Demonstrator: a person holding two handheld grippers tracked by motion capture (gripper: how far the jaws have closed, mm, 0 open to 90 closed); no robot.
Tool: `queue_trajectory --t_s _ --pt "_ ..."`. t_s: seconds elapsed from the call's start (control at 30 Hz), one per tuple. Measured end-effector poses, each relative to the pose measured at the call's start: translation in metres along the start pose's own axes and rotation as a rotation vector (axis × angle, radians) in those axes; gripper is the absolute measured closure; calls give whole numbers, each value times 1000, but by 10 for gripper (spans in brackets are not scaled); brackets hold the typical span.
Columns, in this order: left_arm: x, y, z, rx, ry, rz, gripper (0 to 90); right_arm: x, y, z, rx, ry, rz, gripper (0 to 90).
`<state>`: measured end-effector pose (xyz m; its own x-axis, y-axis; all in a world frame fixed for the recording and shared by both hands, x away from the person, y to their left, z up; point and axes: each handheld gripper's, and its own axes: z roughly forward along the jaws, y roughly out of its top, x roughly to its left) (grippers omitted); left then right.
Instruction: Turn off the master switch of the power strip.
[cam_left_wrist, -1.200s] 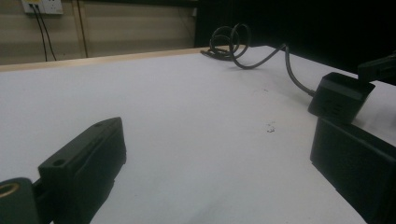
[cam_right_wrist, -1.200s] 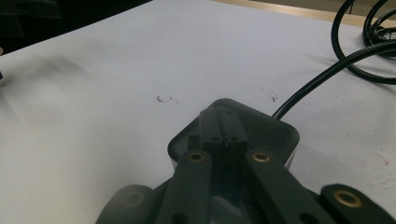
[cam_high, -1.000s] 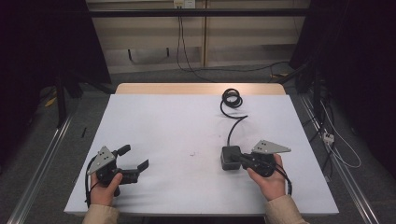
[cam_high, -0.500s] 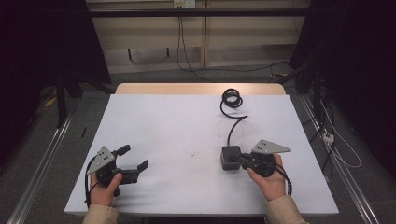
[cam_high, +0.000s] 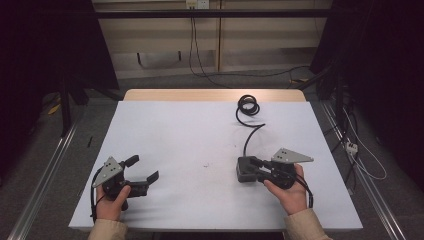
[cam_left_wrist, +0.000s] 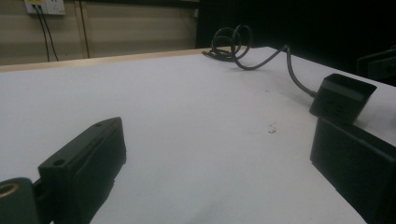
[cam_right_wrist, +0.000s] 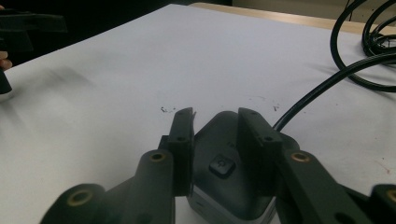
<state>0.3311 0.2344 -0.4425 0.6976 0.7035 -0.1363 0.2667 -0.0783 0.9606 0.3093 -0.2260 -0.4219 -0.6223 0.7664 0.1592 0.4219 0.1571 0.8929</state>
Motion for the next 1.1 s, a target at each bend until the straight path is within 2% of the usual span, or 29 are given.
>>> queue_trajectory --t_s 0.4,0.8,1.1 --pt "-1 1 1 -2 -3 2 32 4 0 2 -3 9 -20 409" --pt "0 2 2 -5 -4 -2 32 2 -2 -2 -4 35 -13 267" --pt "0 2 5 -2 -15 3 32 -3 -6 -10 -8 39 -19 204"
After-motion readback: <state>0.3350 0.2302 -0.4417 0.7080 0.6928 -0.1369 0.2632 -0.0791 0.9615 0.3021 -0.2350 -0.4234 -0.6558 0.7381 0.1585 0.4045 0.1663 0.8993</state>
